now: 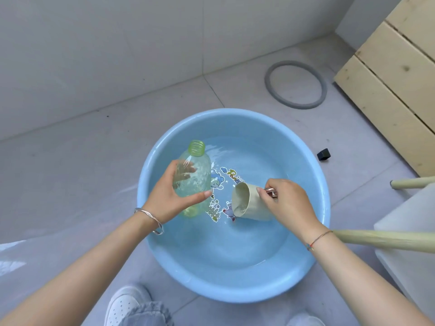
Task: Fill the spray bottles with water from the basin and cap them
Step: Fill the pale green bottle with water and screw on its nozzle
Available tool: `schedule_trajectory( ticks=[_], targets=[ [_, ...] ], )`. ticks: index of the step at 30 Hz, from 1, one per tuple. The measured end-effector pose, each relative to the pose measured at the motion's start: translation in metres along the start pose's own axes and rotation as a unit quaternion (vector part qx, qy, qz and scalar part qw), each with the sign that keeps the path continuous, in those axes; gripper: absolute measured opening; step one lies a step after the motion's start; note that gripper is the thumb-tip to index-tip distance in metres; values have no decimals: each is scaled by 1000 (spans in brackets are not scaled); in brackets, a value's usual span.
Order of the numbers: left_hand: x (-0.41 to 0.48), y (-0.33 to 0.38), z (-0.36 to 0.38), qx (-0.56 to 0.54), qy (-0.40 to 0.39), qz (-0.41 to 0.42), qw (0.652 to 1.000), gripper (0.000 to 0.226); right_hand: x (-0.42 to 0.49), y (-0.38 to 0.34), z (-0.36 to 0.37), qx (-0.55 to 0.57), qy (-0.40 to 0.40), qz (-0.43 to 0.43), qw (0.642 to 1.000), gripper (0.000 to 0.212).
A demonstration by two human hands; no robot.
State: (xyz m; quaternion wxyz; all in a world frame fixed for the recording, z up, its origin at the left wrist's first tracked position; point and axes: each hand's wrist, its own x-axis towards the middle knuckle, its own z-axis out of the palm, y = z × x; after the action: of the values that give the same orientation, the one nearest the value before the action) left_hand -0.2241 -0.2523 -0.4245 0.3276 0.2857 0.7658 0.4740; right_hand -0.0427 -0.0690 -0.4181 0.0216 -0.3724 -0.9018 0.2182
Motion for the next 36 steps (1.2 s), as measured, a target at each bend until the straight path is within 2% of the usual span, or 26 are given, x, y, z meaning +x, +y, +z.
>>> schedule_trajectory(
  ticks=[6,9,15,19,23,28,36],
  targets=[
    [0,0,-3,7,6,8,1000,78,-3,0,2,36,-3,-23,999,31],
    [0,-1,-4,14,9,8,1000,78,-5,2,0,99,-1,11,995,35],
    [0,0,-6,50,-1,19,999,84,-12,-1,-33,270,47,96,957,41],
    [-1,-1,-2,84,-23,26,996,81,-17,-5,-55,335,104,92,932,42],
    [0,-4,4,96,-58,36,993,91,-19,-13,-74,382,148,83,908,41],
    [-3,-2,7,119,-84,40,989,81,-21,-24,-90,374,179,66,908,40],
    [-3,-3,11,150,-96,54,983,77,-27,-35,-97,275,184,7,943,34]
  ],
)
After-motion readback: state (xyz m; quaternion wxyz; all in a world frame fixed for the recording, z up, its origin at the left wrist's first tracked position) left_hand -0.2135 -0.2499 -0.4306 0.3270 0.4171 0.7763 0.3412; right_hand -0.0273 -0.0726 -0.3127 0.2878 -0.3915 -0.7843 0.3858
